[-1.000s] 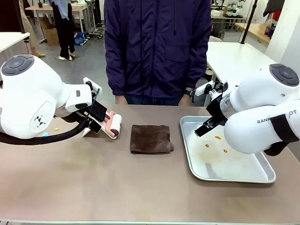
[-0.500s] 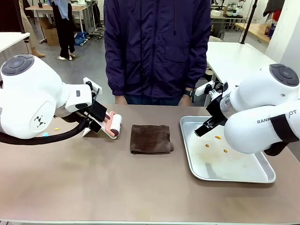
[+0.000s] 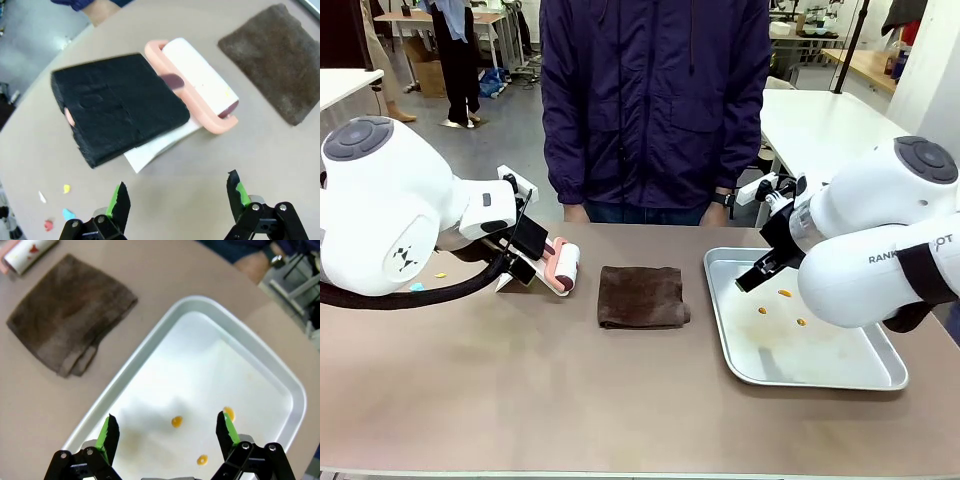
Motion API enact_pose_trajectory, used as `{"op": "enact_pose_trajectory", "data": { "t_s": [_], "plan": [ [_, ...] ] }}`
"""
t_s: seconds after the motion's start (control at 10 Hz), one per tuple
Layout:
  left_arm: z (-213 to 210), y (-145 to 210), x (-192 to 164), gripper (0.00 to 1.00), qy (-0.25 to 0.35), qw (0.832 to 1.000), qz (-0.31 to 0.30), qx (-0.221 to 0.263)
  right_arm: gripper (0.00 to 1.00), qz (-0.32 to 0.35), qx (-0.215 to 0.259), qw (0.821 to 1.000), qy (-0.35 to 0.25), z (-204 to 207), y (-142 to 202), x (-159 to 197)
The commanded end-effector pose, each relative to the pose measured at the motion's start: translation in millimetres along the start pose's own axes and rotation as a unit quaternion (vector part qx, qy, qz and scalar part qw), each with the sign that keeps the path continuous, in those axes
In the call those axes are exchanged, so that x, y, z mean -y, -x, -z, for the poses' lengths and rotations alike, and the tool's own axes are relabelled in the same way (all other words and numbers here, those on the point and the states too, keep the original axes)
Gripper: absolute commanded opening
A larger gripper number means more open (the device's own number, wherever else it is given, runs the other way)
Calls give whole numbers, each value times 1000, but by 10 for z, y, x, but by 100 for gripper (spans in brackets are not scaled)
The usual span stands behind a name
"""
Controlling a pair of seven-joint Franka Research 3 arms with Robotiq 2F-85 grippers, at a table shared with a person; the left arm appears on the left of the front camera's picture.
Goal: Clean the surface of the table.
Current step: Hold the Lint Roller with your left hand and the towel with your right hand.
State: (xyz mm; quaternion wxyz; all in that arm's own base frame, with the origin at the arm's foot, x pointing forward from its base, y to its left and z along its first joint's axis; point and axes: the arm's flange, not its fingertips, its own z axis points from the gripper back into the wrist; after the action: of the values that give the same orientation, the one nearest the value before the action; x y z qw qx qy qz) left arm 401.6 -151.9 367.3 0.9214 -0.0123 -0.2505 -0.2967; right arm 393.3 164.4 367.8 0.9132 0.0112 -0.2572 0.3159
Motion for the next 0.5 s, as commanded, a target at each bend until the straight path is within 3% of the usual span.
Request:
{"op": "enact_pose_trajectory", "data": {
  "t_s": [0.0,0.2,0.3,0.4],
  "plan": [
    [-167,37,-58,100,54,997,6,-63,100,28,-71,997,-24,-191,25,63],
    [-387,80,-182,100,102,987,-33,-115,100,58,-99,992,-51,-411,130,182],
    [-519,131,-302,100,129,979,-85,-130,100,101,-97,988,-63,-563,239,271],
    [-642,211,-467,100,162,972,-126,-114,100,140,-75,985,-72,-692,382,387]
  ]
}}
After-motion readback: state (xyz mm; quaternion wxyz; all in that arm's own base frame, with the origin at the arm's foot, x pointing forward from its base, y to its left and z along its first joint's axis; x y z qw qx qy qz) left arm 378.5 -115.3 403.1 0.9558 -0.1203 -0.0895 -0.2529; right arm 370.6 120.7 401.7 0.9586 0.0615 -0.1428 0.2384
